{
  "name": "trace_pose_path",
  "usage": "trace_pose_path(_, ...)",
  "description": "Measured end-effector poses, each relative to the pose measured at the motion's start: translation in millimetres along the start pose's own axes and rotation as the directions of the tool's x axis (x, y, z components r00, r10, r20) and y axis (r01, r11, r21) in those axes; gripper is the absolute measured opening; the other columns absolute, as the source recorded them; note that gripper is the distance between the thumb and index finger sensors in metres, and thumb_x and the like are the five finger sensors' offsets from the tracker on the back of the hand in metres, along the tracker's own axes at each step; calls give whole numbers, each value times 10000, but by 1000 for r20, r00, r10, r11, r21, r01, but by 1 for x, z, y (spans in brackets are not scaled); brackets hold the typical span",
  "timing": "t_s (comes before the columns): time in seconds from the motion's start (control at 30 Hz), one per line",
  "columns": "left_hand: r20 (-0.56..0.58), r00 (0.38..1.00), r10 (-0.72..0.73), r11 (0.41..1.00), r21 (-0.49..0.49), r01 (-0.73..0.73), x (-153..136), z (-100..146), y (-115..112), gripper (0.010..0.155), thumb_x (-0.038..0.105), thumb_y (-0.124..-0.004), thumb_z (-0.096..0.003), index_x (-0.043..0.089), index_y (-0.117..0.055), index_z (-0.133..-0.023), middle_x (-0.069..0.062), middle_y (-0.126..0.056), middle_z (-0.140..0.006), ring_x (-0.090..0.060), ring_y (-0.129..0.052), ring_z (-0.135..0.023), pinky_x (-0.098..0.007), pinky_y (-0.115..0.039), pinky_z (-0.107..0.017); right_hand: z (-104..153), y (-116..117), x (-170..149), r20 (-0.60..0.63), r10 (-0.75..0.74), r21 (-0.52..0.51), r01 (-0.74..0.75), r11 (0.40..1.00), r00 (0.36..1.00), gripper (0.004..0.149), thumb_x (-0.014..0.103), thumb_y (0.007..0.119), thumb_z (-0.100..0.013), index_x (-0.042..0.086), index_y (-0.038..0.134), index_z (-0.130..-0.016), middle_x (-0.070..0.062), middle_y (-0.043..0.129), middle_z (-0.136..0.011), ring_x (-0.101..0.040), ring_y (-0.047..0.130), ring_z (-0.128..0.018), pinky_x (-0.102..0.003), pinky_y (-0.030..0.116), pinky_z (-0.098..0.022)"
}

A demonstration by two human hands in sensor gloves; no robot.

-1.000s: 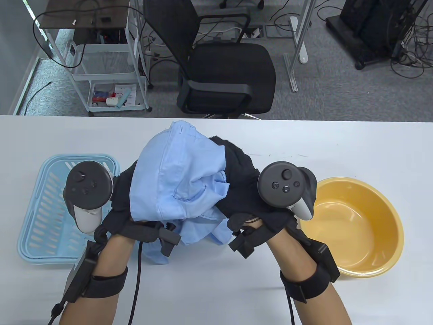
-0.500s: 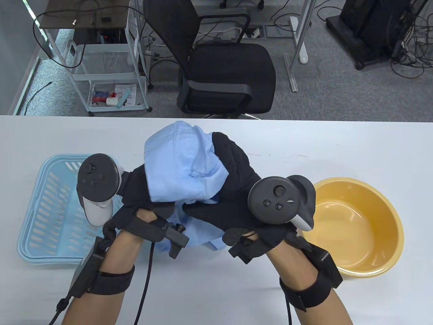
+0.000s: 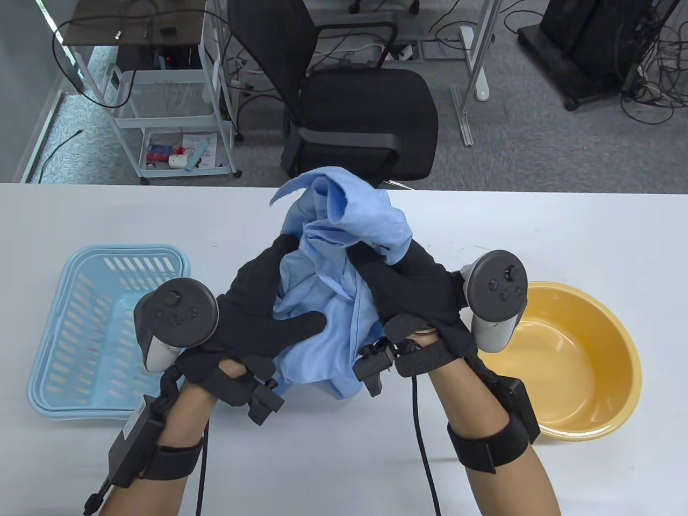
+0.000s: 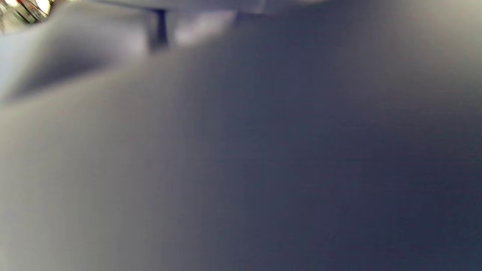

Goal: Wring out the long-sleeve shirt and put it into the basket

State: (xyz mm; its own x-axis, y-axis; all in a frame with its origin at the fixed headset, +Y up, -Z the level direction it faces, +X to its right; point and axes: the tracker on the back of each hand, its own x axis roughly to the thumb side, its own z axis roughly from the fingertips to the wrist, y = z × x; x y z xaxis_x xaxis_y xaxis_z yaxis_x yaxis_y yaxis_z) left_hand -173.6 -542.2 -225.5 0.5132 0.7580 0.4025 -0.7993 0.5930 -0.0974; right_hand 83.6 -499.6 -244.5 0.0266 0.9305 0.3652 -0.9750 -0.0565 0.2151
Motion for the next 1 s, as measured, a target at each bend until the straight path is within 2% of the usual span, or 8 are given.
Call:
trace_pose_path(0.03,-18,1000,-20,999,33,21,-2,0,-3,629,568,-889,-414,237,-797,-941,19,-920,-828,-317,-964,-769,-743,-524,-730,-1,-2,-1,-1,-55,11,55,998,998,457,432,752,-596,236,685,-1003,-68,721,-1035,-391,684,-1004,-684,620,-711)
trace_pose_path(0.1,-32,997,-70,996,55,72,-7,1,-5,523,543,-862,-435,237,-865,-859,34,-970,-724,-300,-1008,-677,-714,-574,-719,-2,-6,0,26,-83,1,83,997,996,458,442,738,-602,251,669,-1012,-47,701,-1055,-379,652,-1033,-689,585,-733)
trace_pose_path(0.4,-119,992,-35,999,4,36,-40,3,-18,514,588,-803,-439,244,-891,-812,32,-983,-662,-302,-1027,-610,-704,-602,-693,-9,-11,-2,41,-160,-14,160,987,986,444,423,732,-605,248,674,-1009,-30,686,-1070,-363,647,-1043,-690,568,-746)
trace_pose_path(0.5,-161,987,-24,996,-86,10,-50,6,-17,636,682,-810,-406,243,-863,-863,17,-965,-714,-321,-1010,-654,-717,-584,-696,-13,-11,-5,24,-219,42,218,975,975,451,402,715,-616,237,638,-1029,-38,657,-1084,-353,663,-1035,-692,547,-757)
trace_pose_path(0.57,-185,983,9,993,-115,-30,-58,11,-12,809,740,-819,-371,253,-721,-1010,-14,-857,-910,-370,-915,-820,-736,-546,-709,-14,-12,-4,28,-222,51,220,974,975,457,411,697,-621,248,611,-1040,-32,646,-1088,-338,674,-1028,-683,545,-764)
trace_pose_path(0.67,-122,970,212,971,-89,-223,-75,18,-1,1148,829,-813,-327,257,-277,-1166,-96,-386,-1188,-444,-559,-1094,-780,-424,-728,-15,-15,2,32,-192,65,190,980,981,477,425,683,-625,278,564,-1063,-40,636,-1092,-335,695,-1012,-655,576,-767)
trace_pose_path(0.8,-35,897,440,892,-99,-441,-71,18,7,1368,833,-903,-261,279,5,-1121,-145,13,-1172,-478,-160,-1171,-820,-225,-732,-19,-8,9,43,-169,127,162,979,985,485,437,693,-624,297,565,-1071,-43,640,-1096,-342,706,-1005,-635,610,-762)
trace_pose_path(1.0,-39,930,367,892,-271,-363,-39,-8,-9,1426,794,-982,-180,328,-34,-1137,-68,-112,-1233,-382,-231,-1249,-815,-186,-779,-25,33,16,8,-415,300,393,869,910,477,426,709,-617,284,606,-1061,-66,646,-1096,-360,689,-1013,-652,580,-768)
